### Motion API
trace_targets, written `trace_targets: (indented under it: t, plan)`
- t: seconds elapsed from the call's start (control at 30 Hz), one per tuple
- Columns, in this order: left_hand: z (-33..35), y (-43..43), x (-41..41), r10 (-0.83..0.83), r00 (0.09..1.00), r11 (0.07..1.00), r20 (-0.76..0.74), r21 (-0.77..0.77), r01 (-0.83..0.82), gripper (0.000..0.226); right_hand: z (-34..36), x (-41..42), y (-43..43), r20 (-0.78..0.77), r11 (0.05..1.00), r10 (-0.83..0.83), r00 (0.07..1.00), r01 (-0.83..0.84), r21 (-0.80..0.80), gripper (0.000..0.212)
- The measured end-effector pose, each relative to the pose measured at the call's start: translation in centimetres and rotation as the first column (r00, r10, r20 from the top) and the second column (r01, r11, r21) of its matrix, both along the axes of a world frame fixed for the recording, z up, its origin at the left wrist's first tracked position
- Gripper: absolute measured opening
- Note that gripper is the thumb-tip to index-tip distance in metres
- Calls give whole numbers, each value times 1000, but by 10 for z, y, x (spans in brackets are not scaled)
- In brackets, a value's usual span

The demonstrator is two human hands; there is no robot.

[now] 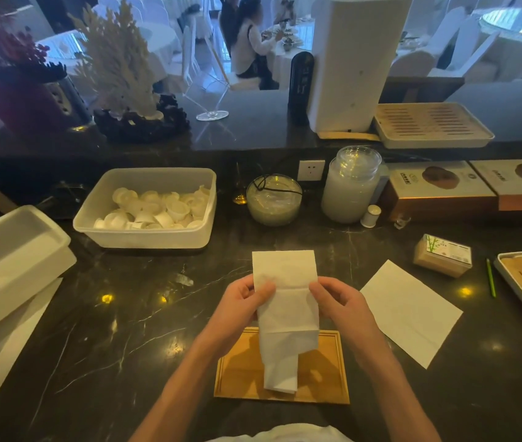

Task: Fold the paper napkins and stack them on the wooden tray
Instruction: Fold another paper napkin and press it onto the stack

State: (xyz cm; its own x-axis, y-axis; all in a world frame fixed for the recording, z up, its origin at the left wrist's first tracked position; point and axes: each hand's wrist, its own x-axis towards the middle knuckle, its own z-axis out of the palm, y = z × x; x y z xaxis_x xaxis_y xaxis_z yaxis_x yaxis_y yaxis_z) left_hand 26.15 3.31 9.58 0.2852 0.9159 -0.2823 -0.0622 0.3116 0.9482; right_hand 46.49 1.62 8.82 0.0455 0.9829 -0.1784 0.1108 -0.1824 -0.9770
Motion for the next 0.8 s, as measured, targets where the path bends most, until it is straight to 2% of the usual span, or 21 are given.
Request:
trace_targets:
  t: [0.13, 0.27, 0.43, 0.8]
  plan:
    - [0, -3, -2, -47, 999, 999, 9, 7, 47, 34, -1, -1, 2, -15, 996, -10, 1000, 11, 84, 16]
    - [1, -3, -2, 22, 999, 1000, 27, 12, -22, 37, -3, -2, 2, 0, 993, -17, 1000, 17, 117, 14]
    - [1, 0, -1, 121, 992, 991, -37, 69, -118, 24, -7, -3, 2, 7, 993, -28, 1000, 27, 119, 14]
    - [1, -1, 4, 142, 989, 988, -48, 66, -138, 38, -10, -4, 5, 26, 994, -59, 998, 56, 98, 14]
